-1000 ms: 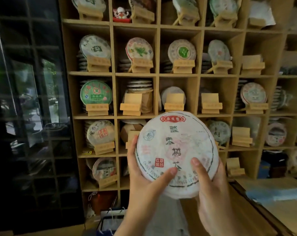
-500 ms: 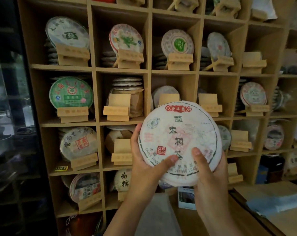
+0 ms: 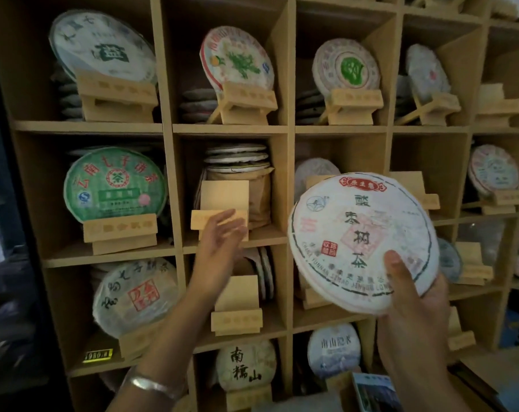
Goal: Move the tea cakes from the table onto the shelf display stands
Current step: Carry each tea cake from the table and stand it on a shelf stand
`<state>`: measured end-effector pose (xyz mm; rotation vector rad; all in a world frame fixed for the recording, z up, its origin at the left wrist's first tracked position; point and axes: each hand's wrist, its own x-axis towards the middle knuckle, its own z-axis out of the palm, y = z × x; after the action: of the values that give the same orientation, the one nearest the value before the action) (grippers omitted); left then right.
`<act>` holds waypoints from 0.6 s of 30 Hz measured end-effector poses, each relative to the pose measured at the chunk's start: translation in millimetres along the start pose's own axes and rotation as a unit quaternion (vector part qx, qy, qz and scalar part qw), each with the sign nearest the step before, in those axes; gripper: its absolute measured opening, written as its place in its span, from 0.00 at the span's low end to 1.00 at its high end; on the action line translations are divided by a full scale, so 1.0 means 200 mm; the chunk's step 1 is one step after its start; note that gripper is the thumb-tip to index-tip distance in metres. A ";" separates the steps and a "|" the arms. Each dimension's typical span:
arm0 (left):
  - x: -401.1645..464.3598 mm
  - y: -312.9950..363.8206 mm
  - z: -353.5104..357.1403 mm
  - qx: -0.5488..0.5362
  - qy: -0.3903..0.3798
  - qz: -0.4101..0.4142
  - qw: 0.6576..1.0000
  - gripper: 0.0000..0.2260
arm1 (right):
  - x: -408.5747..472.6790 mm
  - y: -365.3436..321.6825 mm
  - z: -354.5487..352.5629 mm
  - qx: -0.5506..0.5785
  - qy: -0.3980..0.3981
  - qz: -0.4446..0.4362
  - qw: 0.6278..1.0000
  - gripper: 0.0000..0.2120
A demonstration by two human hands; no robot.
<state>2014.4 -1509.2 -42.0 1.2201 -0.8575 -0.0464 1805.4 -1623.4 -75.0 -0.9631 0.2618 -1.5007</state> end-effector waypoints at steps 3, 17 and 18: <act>0.26 -0.12 -0.16 0.141 0.058 0.029 0.988 0.21 | 0.06 0.06 0.06 0.002 0.009 -0.006 1.000 0.31; 0.69 -0.44 -0.35 0.188 0.031 -0.101 0.976 0.38 | 0.24 0.18 0.08 -0.021 -0.009 0.016 1.000 0.33; 0.68 -0.44 -0.36 0.183 0.024 -0.102 0.977 0.38 | 0.25 0.18 0.07 -0.019 -0.010 0.018 1.000 0.32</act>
<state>2187.4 -1548.9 -45.3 1.6472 -0.7139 -0.0235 1847.2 -1671.1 -68.8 -0.9992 0.2920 -1.4569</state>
